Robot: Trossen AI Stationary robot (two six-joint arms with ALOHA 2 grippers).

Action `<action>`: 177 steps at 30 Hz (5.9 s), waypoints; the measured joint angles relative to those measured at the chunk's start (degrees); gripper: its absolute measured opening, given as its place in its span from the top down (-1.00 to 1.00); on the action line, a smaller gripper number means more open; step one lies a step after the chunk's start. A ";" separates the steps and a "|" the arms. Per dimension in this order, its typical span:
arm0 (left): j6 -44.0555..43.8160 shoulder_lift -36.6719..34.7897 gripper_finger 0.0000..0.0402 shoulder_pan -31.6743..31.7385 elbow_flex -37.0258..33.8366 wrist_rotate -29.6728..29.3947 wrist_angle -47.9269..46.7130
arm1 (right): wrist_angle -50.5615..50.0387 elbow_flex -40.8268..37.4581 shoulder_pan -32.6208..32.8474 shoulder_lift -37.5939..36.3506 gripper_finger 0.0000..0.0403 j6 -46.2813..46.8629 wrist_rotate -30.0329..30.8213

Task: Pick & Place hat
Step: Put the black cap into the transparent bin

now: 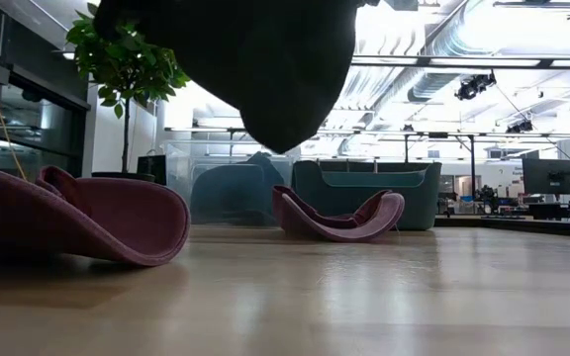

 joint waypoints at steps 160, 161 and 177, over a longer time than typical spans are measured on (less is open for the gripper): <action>13.06 6.05 -0.99 29.97 0.02 -10.21 -1.34 | -16.79 -0.03 -0.36 -12.26 -0.07 10.08 -1.65; 12.80 6.05 -0.99 29.49 0.02 -10.87 -1.54 | -16.77 -0.04 -0.36 -12.26 -0.07 10.08 -1.66; -10.96 6.08 -0.99 20.66 6.11 -16.35 -7.23 | -0.89 -6.12 -3.04 -12.22 -0.07 3.12 -11.36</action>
